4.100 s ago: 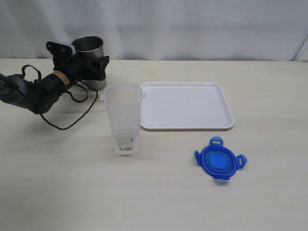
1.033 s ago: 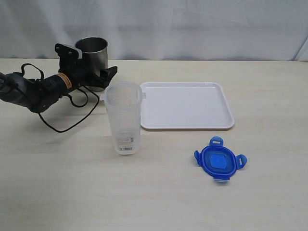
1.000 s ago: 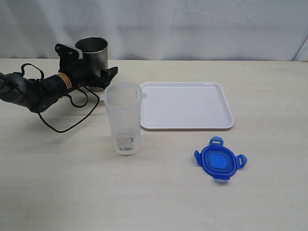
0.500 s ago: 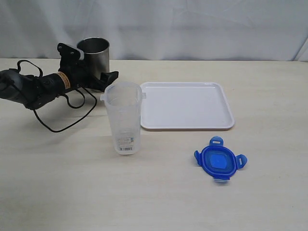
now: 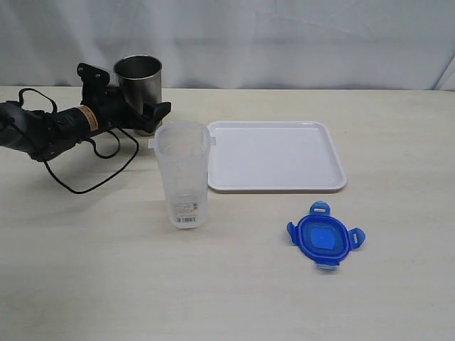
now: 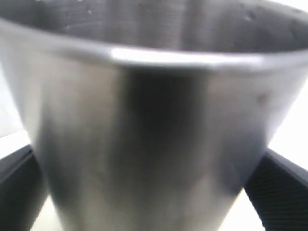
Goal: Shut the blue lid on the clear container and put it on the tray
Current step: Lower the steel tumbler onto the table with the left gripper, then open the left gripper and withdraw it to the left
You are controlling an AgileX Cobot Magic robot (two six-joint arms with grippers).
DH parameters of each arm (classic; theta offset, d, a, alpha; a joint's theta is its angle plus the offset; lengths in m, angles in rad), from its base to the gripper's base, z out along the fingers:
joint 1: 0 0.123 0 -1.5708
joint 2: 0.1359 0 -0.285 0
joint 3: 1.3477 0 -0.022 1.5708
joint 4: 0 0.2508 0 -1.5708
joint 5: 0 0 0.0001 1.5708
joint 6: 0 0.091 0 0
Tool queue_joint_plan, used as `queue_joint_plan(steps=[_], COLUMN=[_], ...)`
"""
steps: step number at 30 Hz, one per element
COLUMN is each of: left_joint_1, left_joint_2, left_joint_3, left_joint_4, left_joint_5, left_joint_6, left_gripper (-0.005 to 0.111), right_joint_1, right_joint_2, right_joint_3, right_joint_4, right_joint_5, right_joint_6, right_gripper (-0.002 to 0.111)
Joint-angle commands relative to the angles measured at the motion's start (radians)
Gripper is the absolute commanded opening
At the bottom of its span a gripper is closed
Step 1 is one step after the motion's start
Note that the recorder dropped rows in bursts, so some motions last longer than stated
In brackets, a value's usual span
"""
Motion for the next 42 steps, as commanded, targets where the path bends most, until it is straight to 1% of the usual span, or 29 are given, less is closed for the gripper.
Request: queue_joint_plan(steps=[1, 4, 6, 7, 8, 11, 13, 15, 20, 24, 26, 28, 31, 35, 38, 41, 42], left_joint_1=[0.005, 0.005, 0.009, 0.012, 0.03, 0.059, 0.063, 0.063, 0.066, 0.086, 0.086, 0.086, 0.086, 0.086, 0.086, 0.086, 0.086], left_joint_2=[-0.03, -0.052, -0.073, -0.082, -0.096, -0.111, -0.113, -0.113, -0.127, -0.187, -0.242, -0.298, -0.373, -0.57, -0.684, -0.818, -0.854], left_joint_3=[0.006, 0.029, 0.045, 0.053, 0.079, 0.127, 0.14, 0.155, 0.223, 0.326, 0.414, 0.48, 0.55, 0.674, 0.737, 0.785, 0.792], left_joint_4=[0.017, 0.008, -0.028, -0.043, -0.041, -0.041, -0.033, 0.011, 0.017, -0.011, -0.045, -0.071, -0.088, -0.088, -0.088, -0.088, -0.088], left_joint_5=[-0.015, 0.012, 0.081, 0.093, 0.073, -0.012, -0.026, -0.049, -0.091, -0.125, -0.124, -0.126, -0.081, 0.003, 0.075, 0.191, 0.263], left_joint_6=[-0.027, -0.017, 0.009, 0.025, 0.057, 0.06, 0.06, 0.06, 0.056, 0.076, 0.114, 0.113, 0.113, 0.082, 0.057, 0.044, 0.018], left_gripper=[0.097, 0.097, 0.097, 0.097, 0.097, 0.097, 0.097, 0.097, 0.097, 0.097, 0.097, 0.097, 0.097, 0.097, 0.097, 0.097, 0.097], right_joint_1=[-0.007, -0.007, -0.007, -0.007, -0.007, -0.007, -0.007, -0.007, -0.007, -0.007, -0.007, -0.007, -0.007, -0.007, -0.007, -0.007, -0.007], right_joint_2=[-0.004, -0.004, -0.004, -0.004, -0.004, -0.004, -0.004, -0.004, -0.004, -0.004, -0.004, -0.004, -0.004, -0.004, -0.004, -0.004, -0.004], right_joint_3=[0.003, 0.003, 0.003, 0.003, 0.003, 0.003, 0.003, 0.003, 0.003, 0.003, 0.003, 0.003, 0.003, 0.003, 0.003, 0.003, 0.003], right_joint_4=[0.0, 0.0, 0.0, 0.0, 0.0, 0.0, 0.0, 0.0, 0.0, 0.0, 0.0, 0.0, 0.0, 0.0, 0.0, 0.0, 0.0], right_joint_5=[0.0, 0.0, 0.0, 0.0, 0.0, 0.0, 0.0, 0.0, 0.0, 0.0, 0.0, 0.0, 0.0, 0.0, 0.0, 0.0, 0.0], right_joint_6=[0.0, 0.0, 0.0, 0.0, 0.0, 0.0, 0.0, 0.0, 0.0, 0.0, 0.0, 0.0, 0.0, 0.0, 0.0, 0.0, 0.0], right_gripper=[0.005, 0.005, 0.005, 0.005, 0.005, 0.005, 0.005, 0.005, 0.005, 0.005, 0.005, 0.005, 0.005, 0.005, 0.005, 0.005, 0.005])
